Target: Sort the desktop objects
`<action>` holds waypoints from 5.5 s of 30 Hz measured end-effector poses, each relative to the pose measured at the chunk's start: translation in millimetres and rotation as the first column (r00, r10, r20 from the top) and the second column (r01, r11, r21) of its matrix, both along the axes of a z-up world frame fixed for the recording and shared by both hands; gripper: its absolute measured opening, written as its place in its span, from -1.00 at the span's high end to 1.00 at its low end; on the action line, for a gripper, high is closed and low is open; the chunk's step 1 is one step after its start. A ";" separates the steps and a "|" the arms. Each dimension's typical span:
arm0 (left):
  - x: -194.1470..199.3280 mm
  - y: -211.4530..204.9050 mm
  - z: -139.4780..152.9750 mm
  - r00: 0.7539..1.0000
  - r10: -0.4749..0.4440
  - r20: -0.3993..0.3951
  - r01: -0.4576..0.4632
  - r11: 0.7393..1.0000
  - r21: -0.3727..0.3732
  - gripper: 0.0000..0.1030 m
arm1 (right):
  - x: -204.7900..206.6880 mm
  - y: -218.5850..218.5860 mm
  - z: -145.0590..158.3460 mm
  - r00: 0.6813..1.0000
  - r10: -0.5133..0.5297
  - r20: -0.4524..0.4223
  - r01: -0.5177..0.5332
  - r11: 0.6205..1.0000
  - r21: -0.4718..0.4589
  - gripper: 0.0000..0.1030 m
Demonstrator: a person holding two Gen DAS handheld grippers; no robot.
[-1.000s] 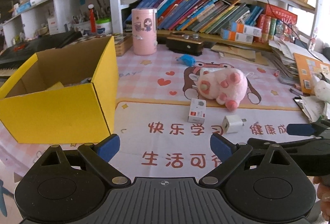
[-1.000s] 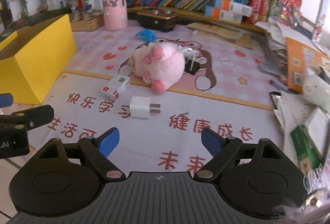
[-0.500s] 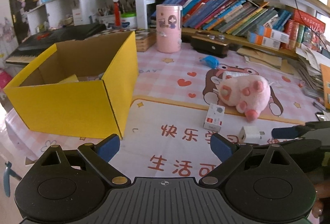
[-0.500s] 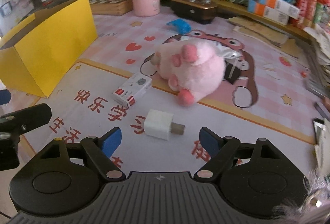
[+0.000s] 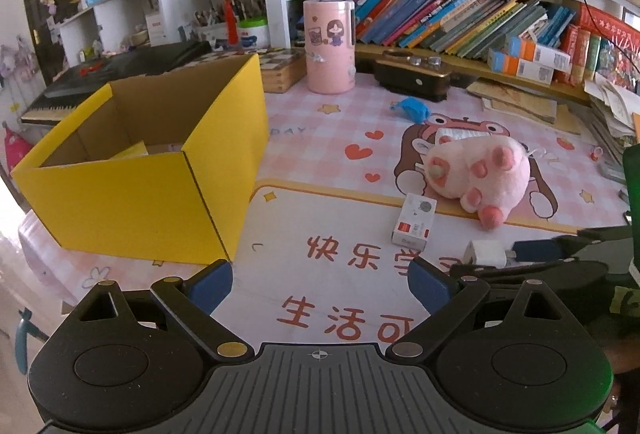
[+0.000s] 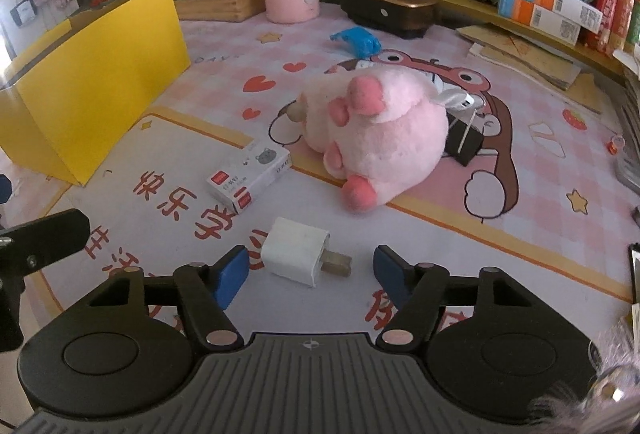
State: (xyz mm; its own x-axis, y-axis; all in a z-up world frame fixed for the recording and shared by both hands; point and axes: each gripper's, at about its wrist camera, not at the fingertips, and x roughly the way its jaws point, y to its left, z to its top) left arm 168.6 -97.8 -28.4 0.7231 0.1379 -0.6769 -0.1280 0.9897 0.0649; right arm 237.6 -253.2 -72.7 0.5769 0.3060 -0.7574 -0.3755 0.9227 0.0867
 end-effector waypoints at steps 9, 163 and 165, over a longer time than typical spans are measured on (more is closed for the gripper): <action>11.8 -9.7 -1.1 1.000 -0.029 -0.001 0.029 1.000 -0.007 -0.87 | -3.5 -12.8 9.9 0.998 0.021 0.067 -0.021 1.000 0.004 0.18; -110.5 267.3 48.1 0.965 0.054 0.259 0.019 0.962 -0.272 0.45 | -132.1 248.8 84.6 0.943 0.231 0.242 -0.251 0.966 0.056 0.18; -97.6 268.7 58.5 0.952 0.067 0.297 0.014 0.965 -0.263 0.45 | -117.9 244.6 94.6 0.939 0.211 0.270 -0.241 0.967 0.081 0.18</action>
State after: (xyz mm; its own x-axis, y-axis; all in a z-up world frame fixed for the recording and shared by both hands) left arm 71.0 170.9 30.1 0.8967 0.0089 -0.4425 -0.1274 0.9627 -0.2388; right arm 119.7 -8.6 21.9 0.6530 0.5250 -0.5459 -0.5963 0.8008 0.0567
